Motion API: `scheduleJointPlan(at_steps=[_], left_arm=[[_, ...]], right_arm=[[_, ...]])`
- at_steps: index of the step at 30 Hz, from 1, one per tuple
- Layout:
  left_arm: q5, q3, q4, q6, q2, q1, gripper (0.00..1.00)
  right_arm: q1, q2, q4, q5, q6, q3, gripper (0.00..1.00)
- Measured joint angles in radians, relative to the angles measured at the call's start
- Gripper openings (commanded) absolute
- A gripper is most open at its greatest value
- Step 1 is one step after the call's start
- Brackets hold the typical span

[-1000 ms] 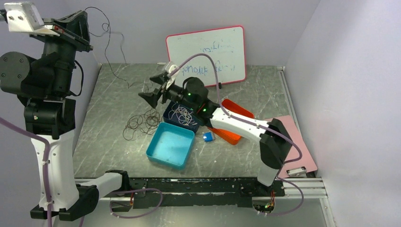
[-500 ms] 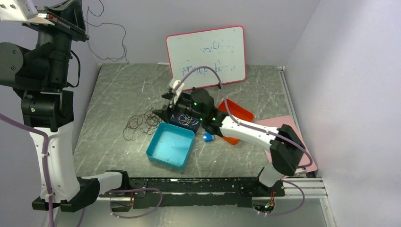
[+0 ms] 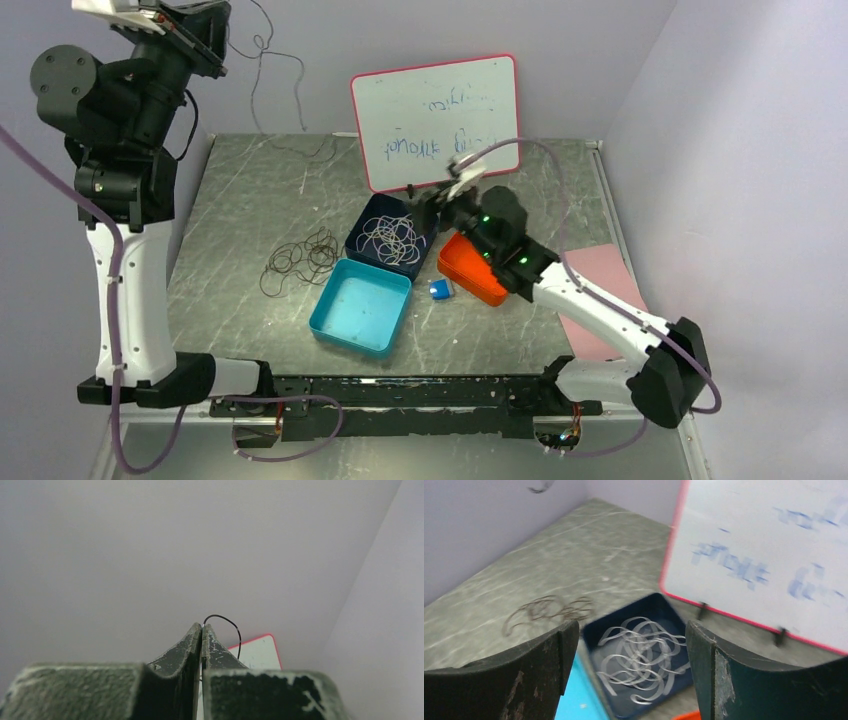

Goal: Untangle the cables

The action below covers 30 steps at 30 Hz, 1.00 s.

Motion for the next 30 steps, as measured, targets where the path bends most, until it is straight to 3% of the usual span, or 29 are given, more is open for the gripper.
scheduleJointPlan(at_steps=[4, 16, 30], left_arm=[[0.041, 0.027, -0.042, -0.018, 0.042, -0.024, 0.07], [0.016, 0.028, -0.1, 0.019, 0.127, -0.351, 0.07], [0.019, 0.031, -0.05, 0.039, 0.363, -0.586, 0.07]], right_arm=[[-0.184, -0.051, -0.048, 0.016, 0.084, -0.036, 0.81], [-0.511, -0.177, -0.222, 0.212, 0.278, -0.051, 0.82], [-0.562, -0.509, -0.292, 0.398, 0.321, -0.154, 0.82]])
